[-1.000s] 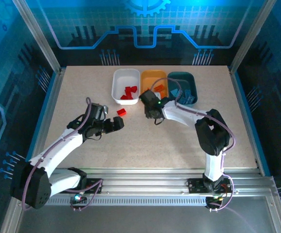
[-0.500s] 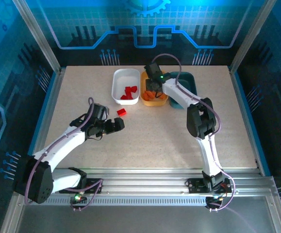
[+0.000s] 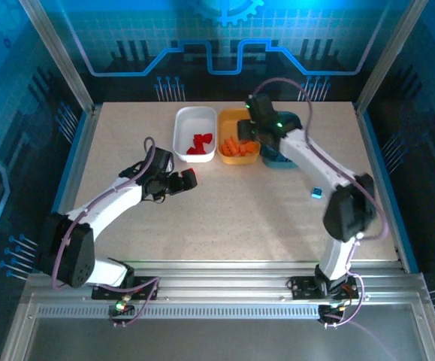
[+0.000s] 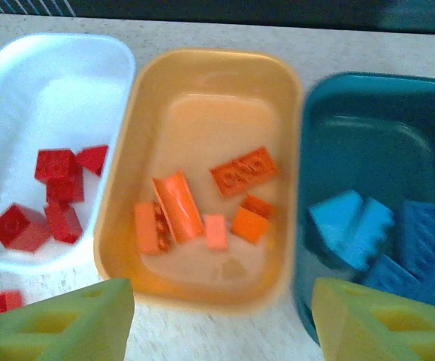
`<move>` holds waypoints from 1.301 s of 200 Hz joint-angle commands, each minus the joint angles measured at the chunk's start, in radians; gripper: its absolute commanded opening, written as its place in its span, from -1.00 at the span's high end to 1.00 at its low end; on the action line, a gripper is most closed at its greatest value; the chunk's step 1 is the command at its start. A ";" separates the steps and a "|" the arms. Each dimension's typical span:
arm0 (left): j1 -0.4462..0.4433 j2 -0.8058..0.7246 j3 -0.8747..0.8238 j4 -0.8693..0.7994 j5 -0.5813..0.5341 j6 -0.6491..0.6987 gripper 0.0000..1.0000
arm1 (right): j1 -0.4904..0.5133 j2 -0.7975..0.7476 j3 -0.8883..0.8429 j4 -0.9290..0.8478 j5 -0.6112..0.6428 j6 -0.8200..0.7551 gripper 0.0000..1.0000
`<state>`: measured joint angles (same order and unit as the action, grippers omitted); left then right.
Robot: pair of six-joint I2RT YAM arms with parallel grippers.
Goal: Sort the legos into containers by color
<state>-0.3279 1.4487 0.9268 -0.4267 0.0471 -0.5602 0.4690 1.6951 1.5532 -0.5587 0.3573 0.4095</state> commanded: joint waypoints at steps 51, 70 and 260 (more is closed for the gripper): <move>0.004 0.347 0.280 -0.048 -0.170 0.179 -0.62 | -0.330 -0.382 -0.642 0.089 -0.182 0.169 -0.42; 0.000 0.399 0.358 -0.086 -0.216 0.246 -0.71 | -0.357 -0.399 -0.692 0.099 -0.218 0.169 -0.42; -0.062 0.470 0.265 0.214 -0.158 0.412 -0.42 | -0.363 -0.425 -0.697 0.114 -0.253 0.127 -0.43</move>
<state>-0.3660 1.9327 1.2228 -0.2367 -0.1234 -0.1726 0.1211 1.2949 0.8509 -0.4477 0.1181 0.5495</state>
